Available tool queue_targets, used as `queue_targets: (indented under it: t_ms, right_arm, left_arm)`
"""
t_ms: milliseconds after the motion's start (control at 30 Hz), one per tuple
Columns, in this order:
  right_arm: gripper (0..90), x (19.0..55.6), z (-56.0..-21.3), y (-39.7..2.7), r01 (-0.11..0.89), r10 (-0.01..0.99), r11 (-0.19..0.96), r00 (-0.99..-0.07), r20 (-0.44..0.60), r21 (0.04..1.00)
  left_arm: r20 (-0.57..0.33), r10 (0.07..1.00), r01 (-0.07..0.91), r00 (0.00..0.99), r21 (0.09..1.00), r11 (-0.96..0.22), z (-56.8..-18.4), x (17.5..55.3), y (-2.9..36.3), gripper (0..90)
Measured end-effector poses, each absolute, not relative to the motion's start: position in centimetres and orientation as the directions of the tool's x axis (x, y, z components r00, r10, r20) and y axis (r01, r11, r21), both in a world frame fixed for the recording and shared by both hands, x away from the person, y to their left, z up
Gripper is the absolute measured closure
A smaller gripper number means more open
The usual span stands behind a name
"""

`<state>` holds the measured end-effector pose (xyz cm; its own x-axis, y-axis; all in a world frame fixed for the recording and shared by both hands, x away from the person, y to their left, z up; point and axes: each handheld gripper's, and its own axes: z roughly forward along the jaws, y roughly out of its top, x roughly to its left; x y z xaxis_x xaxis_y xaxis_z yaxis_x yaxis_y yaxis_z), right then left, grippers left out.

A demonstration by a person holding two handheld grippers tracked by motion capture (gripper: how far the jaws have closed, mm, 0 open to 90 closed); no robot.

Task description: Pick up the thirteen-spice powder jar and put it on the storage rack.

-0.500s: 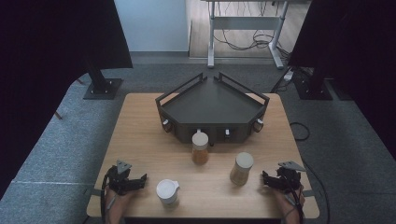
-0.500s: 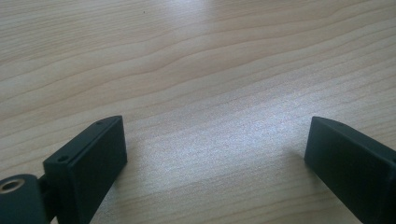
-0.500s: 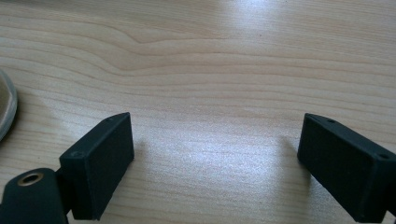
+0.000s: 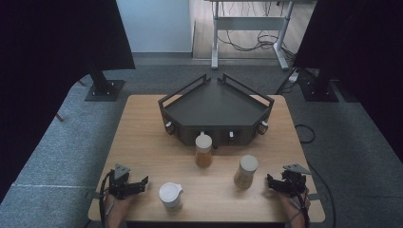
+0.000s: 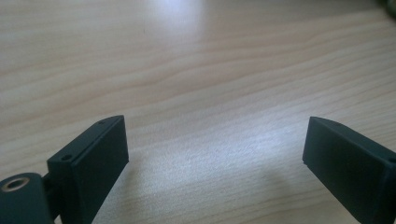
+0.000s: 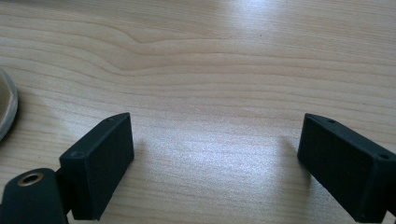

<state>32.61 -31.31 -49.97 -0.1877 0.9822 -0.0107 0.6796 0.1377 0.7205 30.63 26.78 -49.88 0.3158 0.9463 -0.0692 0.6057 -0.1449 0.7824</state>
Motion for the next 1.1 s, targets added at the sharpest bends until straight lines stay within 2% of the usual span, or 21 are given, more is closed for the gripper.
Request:
queue_targets:
  t_ms: [600,1100]
  right_arm:
    - [9.9,32.6,-50.0,-31.3,0.679,0.981,0.141,-0.192,-0.011,0.72]
    - [9.9,32.6,-50.0,-31.3,0.68,0.981,0.141,-0.193,-0.01,0.72]
  left_arm:
    - [-0.097,0.934,0.479,0.343,0.874,-0.085,-47.5,29.4,27.1,5.8]
    - [-0.114,0.899,0.367,0.423,0.929,-0.055,-45.2,27.6,26.6,5.7]
